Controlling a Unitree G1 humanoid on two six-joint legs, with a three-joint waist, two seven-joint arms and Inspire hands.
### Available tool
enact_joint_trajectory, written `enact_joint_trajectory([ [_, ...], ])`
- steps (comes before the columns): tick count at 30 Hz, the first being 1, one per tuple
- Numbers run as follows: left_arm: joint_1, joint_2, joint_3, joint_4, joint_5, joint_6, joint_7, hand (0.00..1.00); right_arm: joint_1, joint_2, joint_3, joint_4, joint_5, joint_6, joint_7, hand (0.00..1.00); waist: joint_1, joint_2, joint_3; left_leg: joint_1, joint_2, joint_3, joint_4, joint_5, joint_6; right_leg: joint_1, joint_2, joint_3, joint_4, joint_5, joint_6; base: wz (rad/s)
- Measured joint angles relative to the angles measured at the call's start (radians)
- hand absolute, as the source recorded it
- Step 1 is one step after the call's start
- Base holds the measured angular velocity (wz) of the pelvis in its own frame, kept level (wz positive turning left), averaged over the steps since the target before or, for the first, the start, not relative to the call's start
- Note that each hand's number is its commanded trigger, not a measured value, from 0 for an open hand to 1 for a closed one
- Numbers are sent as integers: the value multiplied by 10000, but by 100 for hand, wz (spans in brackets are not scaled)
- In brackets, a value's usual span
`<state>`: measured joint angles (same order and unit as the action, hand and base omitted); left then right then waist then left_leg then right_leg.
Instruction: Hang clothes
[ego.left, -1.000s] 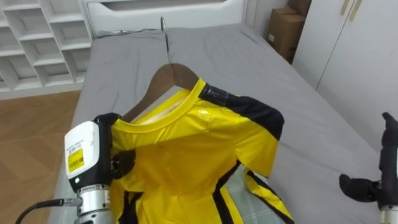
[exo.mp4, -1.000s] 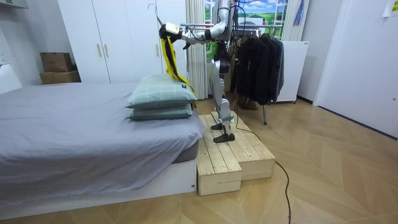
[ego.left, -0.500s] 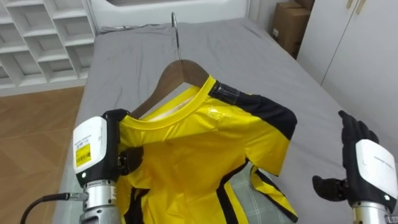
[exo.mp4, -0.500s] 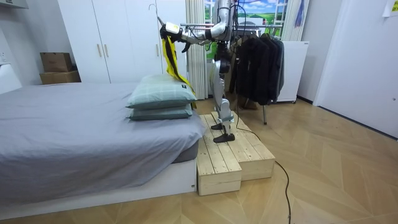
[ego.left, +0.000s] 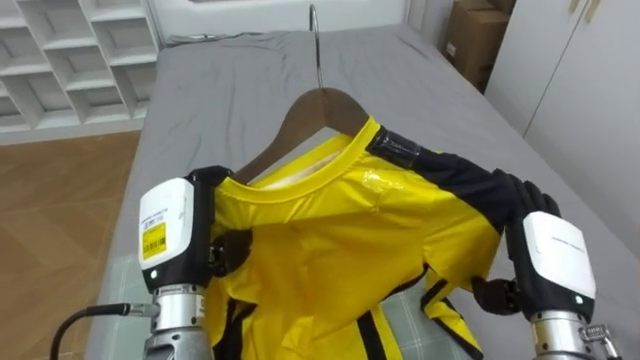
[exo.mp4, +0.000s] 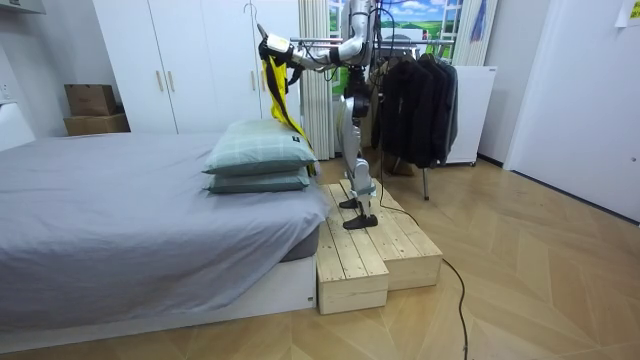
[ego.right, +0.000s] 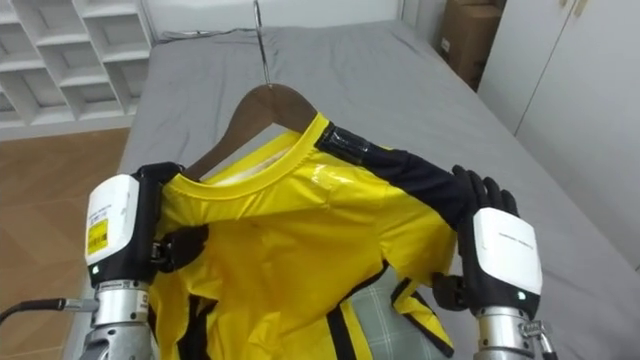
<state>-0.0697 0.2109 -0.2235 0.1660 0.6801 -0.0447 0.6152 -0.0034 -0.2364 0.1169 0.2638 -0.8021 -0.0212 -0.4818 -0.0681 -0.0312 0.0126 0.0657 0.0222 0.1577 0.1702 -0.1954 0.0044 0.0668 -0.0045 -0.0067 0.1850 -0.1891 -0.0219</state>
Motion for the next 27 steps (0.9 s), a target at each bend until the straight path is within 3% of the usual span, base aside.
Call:
enact_joint_trajectory([
  [10, -192, -3, 11, 0, -9, 2, -191, 100, -309, -6, 128, 2, 8, 0, 0, 0, 202, 3, -1, -2, -1, -6, 24, 0, 0, 9, -1, 3, 2, 0, 0, 0],
  [27, -192, 0, -45, -223, -13, 215, -380, 100, -383, -6, 158, 3, 148, 19, -15, 0, 220, 26, -7, -7, -2, -70, 14, 0, 0, 1, 1, -10, -11, 0, 0, 0],
])
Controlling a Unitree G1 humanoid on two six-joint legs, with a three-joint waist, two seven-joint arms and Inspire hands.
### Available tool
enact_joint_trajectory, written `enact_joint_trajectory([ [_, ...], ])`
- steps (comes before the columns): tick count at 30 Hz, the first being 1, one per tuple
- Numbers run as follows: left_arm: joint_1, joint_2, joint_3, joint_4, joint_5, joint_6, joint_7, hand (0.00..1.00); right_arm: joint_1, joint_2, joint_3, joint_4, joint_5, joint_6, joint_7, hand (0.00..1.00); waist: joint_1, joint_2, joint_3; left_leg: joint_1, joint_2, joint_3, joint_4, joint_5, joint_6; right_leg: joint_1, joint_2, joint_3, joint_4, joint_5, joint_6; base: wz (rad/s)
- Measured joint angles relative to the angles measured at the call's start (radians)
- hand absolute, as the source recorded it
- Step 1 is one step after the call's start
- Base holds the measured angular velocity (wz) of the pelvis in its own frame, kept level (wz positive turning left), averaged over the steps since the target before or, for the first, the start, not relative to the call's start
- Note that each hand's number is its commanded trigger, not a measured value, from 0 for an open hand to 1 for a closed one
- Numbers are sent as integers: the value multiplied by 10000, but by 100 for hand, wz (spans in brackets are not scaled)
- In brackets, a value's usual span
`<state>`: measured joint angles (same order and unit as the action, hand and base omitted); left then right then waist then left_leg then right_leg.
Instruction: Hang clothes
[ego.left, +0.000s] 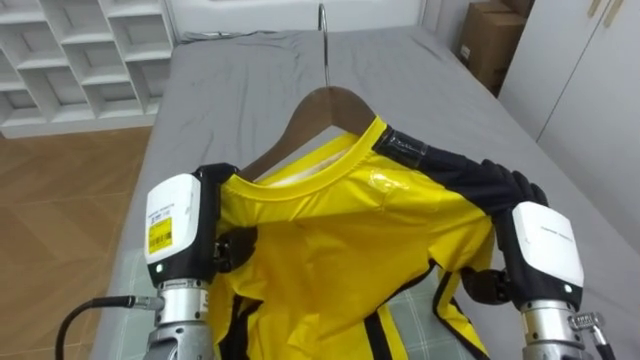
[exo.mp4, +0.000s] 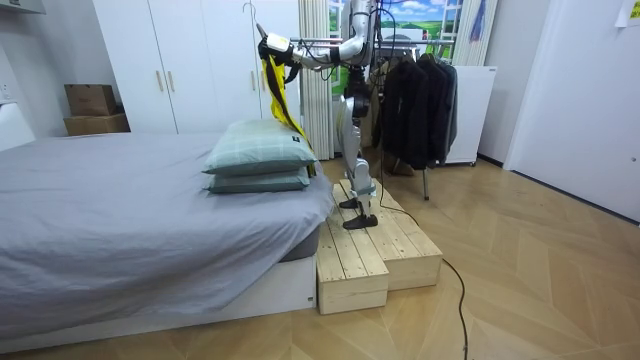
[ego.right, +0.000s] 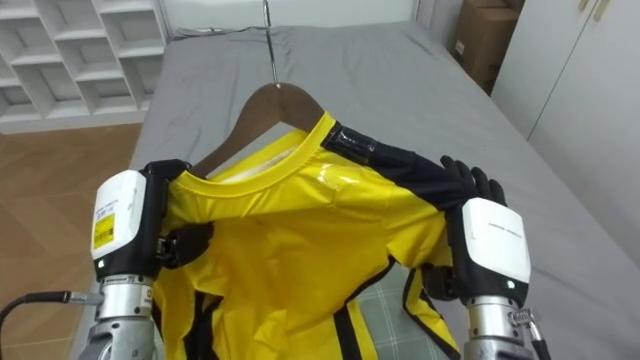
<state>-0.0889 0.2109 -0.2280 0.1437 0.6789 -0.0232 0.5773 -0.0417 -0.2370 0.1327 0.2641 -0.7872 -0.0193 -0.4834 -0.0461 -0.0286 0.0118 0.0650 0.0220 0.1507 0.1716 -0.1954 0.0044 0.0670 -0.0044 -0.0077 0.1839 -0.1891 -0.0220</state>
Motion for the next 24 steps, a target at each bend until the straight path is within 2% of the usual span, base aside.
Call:
enact_joint_trajectory([
  [8, -1, -22, 8, -194, -24, 13, 12, 100, -426, -139, -6, 0, -3, 0, -93, 0, -4, 24, -5, 1, 0, -14, 3, 1, 0, 0, 2, -8, 6, 0, 0, 0],
  [24, -1, -39, 9, -869, 477, 13, -9, 100, -468, -235, -304, 78, -100, -25, -531, 0, 27, -38, -1, -43, -28, -136, -4, 1, 0, 1, -42, -284, 15, 0, 1, 2],
])
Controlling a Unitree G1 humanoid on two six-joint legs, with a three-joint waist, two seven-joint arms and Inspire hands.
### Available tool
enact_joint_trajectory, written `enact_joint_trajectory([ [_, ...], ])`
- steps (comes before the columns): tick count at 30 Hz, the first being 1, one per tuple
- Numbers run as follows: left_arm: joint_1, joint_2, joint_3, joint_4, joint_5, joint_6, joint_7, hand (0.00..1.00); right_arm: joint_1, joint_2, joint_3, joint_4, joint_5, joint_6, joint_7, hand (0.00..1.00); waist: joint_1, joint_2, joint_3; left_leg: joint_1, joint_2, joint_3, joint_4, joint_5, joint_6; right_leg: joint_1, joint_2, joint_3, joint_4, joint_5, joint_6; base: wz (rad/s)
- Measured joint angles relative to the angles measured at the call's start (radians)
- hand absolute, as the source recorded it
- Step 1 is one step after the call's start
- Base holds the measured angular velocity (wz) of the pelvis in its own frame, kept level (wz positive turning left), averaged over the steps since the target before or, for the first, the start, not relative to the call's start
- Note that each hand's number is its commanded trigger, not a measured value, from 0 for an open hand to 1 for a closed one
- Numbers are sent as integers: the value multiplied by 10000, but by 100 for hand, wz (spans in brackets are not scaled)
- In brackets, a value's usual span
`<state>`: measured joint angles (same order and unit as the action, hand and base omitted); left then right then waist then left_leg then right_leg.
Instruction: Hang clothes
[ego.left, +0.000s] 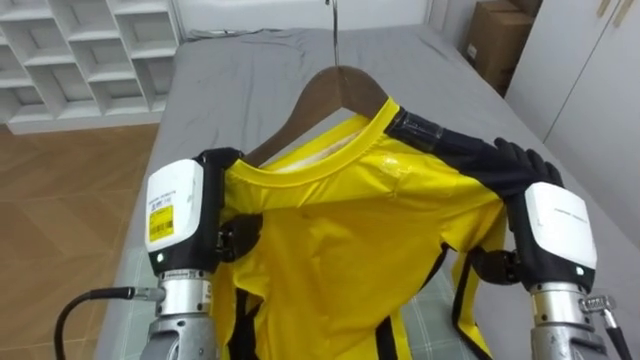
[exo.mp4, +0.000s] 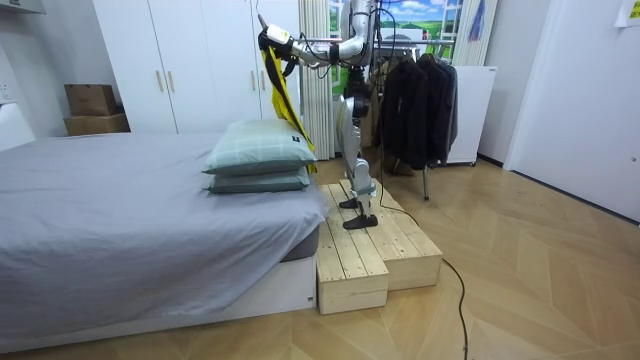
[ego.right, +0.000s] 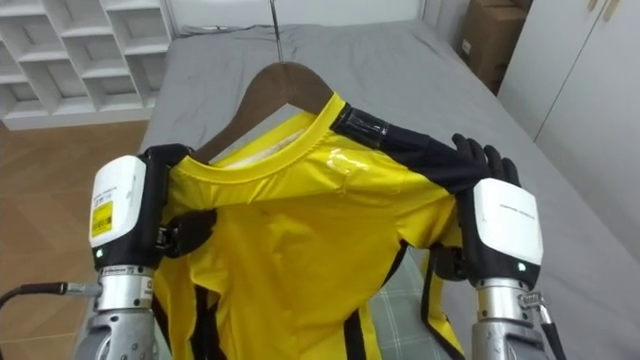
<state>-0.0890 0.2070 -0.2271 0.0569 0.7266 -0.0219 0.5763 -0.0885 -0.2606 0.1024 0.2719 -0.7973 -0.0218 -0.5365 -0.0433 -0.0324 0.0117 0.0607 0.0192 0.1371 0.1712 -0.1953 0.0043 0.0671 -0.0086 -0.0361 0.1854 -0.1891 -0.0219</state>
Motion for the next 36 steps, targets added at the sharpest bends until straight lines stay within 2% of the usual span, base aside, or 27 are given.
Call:
enact_joint_trajectory([
  [4, 1, 0, -102, -44, 27, -1, 0, 100, -5, 0, -86, 5, 3, -5, -96, 0, -19, -47, -5, -18, 0, -29, 0, 1, 1, 6, -17, -238, -1, 0, 0, 2],
  [22, 29, 1, -275, -179, 81, -6, -48, 100, -116, -4, -164, 116, 65, -20, -268, 0, 28, -230, -25, 14, 1, -30, -6, 2, 2, 34, -25, -257, 0, 0, 0, 0],
  [26, 29, 27, -374, -181, 80, -6, -47, 100, -164, -223, -156, 114, 48, 12, -179, 0, 69, -311, -24, 12, -3, -34, -6, 2, 2, 35, -30, -247, 4, 0, 0, 0],
  [30, 29, 26, -375, -186, 80, -6, -12, 100, -521, -256, -159, 114, 21, 235, 173, 0, 66, -405, -18, 11, -2, -34, 0, 2, 2, 33, -28, -248, 4, 0, 0, 0],
  [34, 29, 36, -418, -217, 83, -4, 13, 100, -584, -274, -158, -20, -29, 259, 365, 0, 115, -426, -22, -3, -2, -34, 5, 2, 2, 17, -32, -252, 3, 0, 0, 0],
  [36, 30, 79, -455, -274, 118, -3, 21, 100, -584, -414, -130, -38, -194, 281, 573, 0, 145, -426, -22, -30, -5, -36, 14, 2, 2, 2, -42, -281, 3, 0, 0, 0],
])
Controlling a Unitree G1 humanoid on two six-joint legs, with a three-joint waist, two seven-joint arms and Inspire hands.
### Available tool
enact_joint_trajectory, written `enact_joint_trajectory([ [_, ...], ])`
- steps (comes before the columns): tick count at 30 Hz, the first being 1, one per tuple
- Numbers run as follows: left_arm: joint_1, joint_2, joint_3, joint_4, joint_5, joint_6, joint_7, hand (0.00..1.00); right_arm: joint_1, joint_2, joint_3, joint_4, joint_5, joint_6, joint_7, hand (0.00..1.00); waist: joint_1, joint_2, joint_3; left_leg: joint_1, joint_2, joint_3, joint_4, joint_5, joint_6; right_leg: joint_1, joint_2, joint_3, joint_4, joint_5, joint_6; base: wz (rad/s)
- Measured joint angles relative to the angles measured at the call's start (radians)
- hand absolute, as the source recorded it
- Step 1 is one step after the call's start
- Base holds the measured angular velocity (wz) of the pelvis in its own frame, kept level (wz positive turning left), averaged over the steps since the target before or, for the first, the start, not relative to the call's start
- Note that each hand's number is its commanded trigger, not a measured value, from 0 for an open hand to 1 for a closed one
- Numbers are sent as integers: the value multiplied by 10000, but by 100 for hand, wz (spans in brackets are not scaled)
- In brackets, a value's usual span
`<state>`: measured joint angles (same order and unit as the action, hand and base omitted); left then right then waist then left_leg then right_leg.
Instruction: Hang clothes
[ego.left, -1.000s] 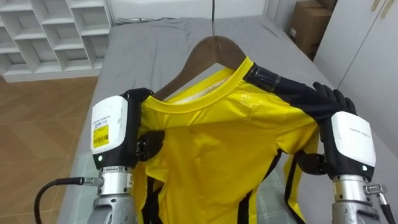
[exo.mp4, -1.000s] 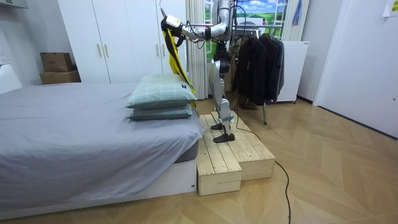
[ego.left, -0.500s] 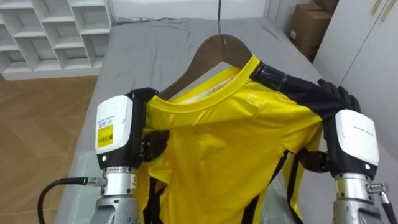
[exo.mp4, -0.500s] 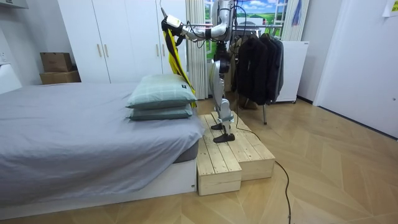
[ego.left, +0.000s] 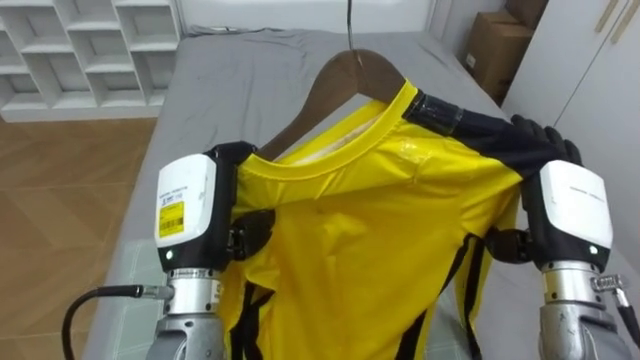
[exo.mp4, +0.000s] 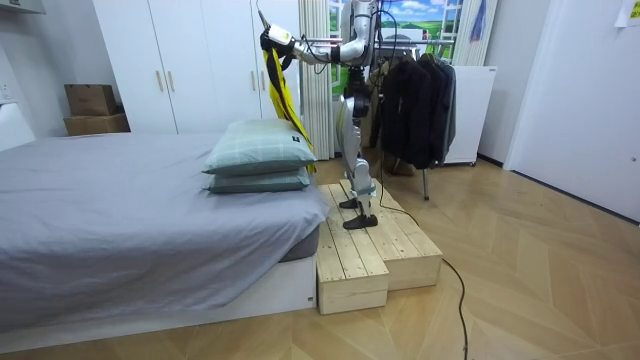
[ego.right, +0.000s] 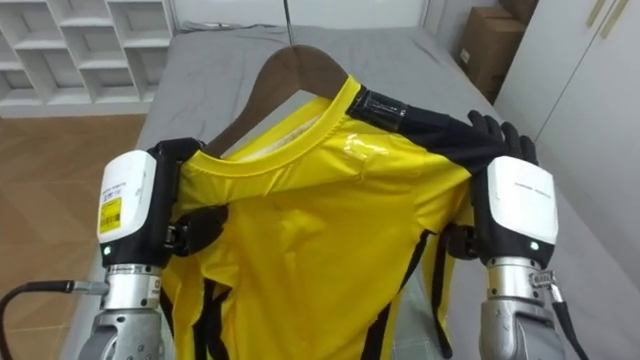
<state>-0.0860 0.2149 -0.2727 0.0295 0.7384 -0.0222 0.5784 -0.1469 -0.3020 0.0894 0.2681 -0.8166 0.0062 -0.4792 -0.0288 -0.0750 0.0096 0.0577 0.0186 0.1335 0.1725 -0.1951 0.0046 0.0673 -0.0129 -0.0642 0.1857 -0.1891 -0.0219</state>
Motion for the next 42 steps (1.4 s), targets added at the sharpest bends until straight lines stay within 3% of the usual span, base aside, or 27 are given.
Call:
enact_joint_trajectory([
  [3, 0, 72, -71, -3, 91, 1, 39, 100, -2, -171, 63, -132, -64, 87, 244, 0, 38, 0, 0, -36, -2, -54, 5, 0, 0, 0, -15, -218, 0, 0, 0, 6],
  [17, 0, 423, -172, -3, 124, 0, 207, 100, -41, -291, 73, -143, -154, 90, 1125, 0, 60, -6, 4, -49, -1, -89, 1, 0, 0, -5, -13, -248, -3, 0, 0, 0],
  [24, 50, 428, -248, -31, 116, -24, 279, 100, -40, -499, 74, -132, -189, 85, 1130, 0, 44, -14, 8, -49, -1, -89, 6, 0, 0, -1, -10, -237, 0, 0, 0, 0],
  [31, 123, 429, -277, -31, 113, -39, 284, 100, -36, -500, 87, -128, -315, 83, 1130, 0, -171, -72, 24, -96, -3, -139, 71, 0, 0, 14, -14, -264, 1, 0, 0, 2],
  [42, 170, 443, -216, -37, 117, -68, 293, 100, -47, -522, 74, -129, -613, 81, 1130, 0, -164, -93, 19, -120, -4, -111, 131, 0, 0, -11, -16, -207, 20, -1, 0, 0],
])
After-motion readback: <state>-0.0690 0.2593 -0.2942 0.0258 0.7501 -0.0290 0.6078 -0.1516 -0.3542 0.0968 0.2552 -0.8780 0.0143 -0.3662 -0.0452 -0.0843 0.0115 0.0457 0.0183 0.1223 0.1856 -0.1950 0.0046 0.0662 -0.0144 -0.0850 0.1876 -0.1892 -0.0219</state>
